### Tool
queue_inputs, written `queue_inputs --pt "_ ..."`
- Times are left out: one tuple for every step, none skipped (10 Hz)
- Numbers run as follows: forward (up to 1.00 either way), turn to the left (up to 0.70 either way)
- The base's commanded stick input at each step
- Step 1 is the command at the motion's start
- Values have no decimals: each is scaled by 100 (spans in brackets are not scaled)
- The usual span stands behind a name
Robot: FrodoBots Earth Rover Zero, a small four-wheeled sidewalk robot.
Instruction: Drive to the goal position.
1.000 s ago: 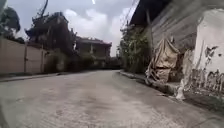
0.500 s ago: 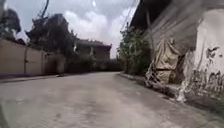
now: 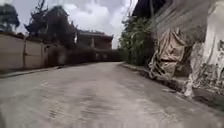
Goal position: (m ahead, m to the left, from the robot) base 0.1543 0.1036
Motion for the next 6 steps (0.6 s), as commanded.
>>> queue_inputs --pt "50 1" --pt "50 1" --pt "50 1" --pt "50 1" --pt "50 1" --pt "50 1"
